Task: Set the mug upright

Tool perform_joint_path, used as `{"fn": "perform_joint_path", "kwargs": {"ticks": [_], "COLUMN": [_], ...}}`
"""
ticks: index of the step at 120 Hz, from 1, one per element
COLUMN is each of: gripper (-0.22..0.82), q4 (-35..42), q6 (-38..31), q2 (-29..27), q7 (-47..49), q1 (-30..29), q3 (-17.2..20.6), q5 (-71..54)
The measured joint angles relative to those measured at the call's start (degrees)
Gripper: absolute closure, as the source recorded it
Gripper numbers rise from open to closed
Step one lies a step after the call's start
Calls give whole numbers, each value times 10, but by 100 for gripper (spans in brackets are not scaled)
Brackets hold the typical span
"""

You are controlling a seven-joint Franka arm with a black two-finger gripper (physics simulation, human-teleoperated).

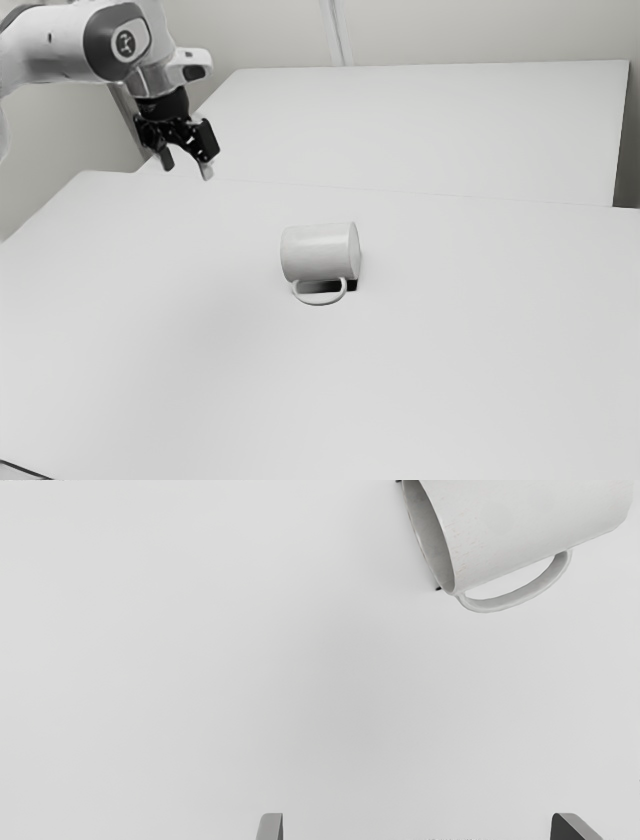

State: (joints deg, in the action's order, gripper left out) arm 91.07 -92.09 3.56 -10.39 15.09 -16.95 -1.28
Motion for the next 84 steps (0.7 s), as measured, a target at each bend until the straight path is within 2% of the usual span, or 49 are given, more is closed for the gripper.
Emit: {"fn": "perform_joint_path", "kwargs": {"ticks": [15,32,52,67,84], "gripper": [2,2,2,2,2], "q4": [18,20,24,85,113], "q6": [-10,-26,-35,-37,-39], "q2": [-5,17,48,55,76], "q7": [-3,-7,-11,-16,-35], "q1": [-7,-25,-6,-4,-11], "q3": [-5,-8,-20,-57,-70], "q5": [7,67,203,332,424]}}
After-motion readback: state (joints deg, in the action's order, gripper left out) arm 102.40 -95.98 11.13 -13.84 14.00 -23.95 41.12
